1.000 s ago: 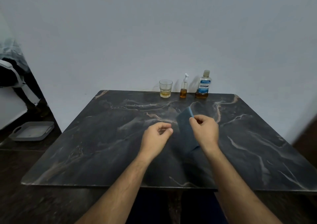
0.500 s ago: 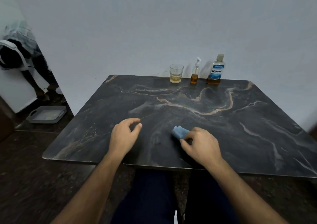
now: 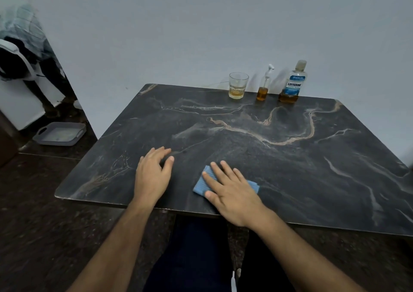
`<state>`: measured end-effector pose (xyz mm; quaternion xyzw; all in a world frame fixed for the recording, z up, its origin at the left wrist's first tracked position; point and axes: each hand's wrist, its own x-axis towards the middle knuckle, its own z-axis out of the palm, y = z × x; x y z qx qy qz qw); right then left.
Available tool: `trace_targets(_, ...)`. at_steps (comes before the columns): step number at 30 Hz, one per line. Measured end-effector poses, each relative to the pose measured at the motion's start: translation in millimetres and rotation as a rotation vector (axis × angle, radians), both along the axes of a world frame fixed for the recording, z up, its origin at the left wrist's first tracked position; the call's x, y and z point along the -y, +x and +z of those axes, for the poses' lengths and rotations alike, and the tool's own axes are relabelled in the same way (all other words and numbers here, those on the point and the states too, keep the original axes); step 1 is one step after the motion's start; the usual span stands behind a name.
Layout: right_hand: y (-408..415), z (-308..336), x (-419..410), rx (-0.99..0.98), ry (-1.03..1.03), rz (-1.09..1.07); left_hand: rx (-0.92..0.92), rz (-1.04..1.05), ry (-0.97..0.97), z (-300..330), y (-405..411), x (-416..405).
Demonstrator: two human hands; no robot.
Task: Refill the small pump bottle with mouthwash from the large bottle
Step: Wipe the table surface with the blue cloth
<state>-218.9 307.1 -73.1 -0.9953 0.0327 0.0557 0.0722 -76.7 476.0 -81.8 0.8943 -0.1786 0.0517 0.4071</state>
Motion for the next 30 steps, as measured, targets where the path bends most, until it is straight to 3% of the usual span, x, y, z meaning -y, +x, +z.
trace_targets(5, 59.5, -2.9, 12.7, -0.011, -0.041, 0.025, -0.040, 0.011, -0.021, -1.5, 0.4, -1.1)
trace_targets(11, 59.0, 1.6, 79.6, -0.092, -0.049, -0.248, -0.039, -0.012, 0.031, -2.6, -0.5, -0.6)
trace_targets(16, 37.7, -5.5, 3.9, -0.002, -0.025, -0.072, -0.050, 0.006, -0.002, -5.2, 0.8, 1.1)
trace_targets(21, 111.1, -4.0, -10.3, -0.026, -0.006, 0.000, -0.043, -0.006, 0.014, -7.9, 1.6, 1.4)
trace_targets(26, 166.9, -0.1, 42.3, -0.082, -0.047, -0.113, -0.055, -0.011, 0.033, -6.2, 1.8, 1.4)
trace_targets(30, 134.7, 1.7, 102.8, -0.086, -0.027, -0.280, -0.049, -0.041, 0.067, -5.4, 6.3, 3.3)
